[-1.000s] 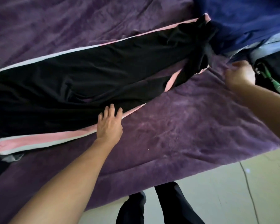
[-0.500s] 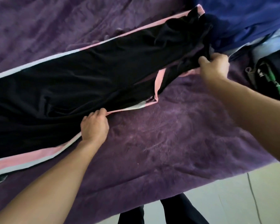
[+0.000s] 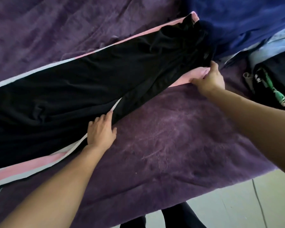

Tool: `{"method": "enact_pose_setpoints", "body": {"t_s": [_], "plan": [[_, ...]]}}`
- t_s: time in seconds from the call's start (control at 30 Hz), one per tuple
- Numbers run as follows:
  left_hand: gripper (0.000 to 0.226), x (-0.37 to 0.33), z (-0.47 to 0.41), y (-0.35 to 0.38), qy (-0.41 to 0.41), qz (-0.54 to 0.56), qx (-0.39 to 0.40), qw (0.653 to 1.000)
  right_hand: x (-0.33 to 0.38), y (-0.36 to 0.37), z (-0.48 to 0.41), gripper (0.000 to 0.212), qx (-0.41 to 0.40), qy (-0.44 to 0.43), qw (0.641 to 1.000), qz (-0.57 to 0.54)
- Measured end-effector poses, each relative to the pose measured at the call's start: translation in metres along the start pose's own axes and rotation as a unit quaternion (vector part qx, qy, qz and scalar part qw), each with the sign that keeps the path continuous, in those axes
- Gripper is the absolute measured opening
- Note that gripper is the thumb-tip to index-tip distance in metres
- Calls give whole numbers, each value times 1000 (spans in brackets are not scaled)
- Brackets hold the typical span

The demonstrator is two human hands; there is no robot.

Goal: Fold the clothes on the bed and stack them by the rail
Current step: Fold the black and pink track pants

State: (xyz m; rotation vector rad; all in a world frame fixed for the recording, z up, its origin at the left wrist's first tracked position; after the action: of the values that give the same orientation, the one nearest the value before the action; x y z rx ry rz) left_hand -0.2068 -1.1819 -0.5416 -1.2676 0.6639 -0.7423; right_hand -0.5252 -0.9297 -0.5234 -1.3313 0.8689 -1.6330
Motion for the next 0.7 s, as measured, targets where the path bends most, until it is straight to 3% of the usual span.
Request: {"method": "enact_pose_setpoints", "body": {"t_s": [0.1,0.2,0.3,0.4,0.47,0.53,0.6,0.7], "plan": [[50,2,1,-2,-22,37,-28,999,-4,-17,-4,24,-83,-14,994,-76],[24,-16,16,-2,74,21,-21,997,-15,-43,4,27,-134,-55,989,-39],[25,-34,49,14,154,-11,54,987,-20,-55,11,26,-128,-80,988,16],[34,-32,61,18,138,3,72,988,44,-56,21,34,-134,-244,960,-2],[35,-32,58,13,125,19,50,991,94,-30,33,56,-80,-357,930,24],[39,-35,53,12,121,35,40,991,115,14,35,68,10,-395,908,143],[45,-40,49,11,115,64,32,991,106,35,29,53,54,-363,904,218],[48,-49,43,3,107,115,5,988,79,2,47,30,-32,-394,906,149]]}}
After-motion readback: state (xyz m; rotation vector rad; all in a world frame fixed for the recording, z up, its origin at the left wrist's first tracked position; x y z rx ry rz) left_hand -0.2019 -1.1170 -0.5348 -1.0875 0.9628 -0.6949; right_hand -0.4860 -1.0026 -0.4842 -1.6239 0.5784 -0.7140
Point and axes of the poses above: each hand's wrist, its own z-axis away from the middle knuckle, its own y-axis out of the palm, x = y × z, the point moved 10 cm from there along -z, towards the middle knuckle, and after that the axes turned 14 degrees about -x, right-handed, at the moved point
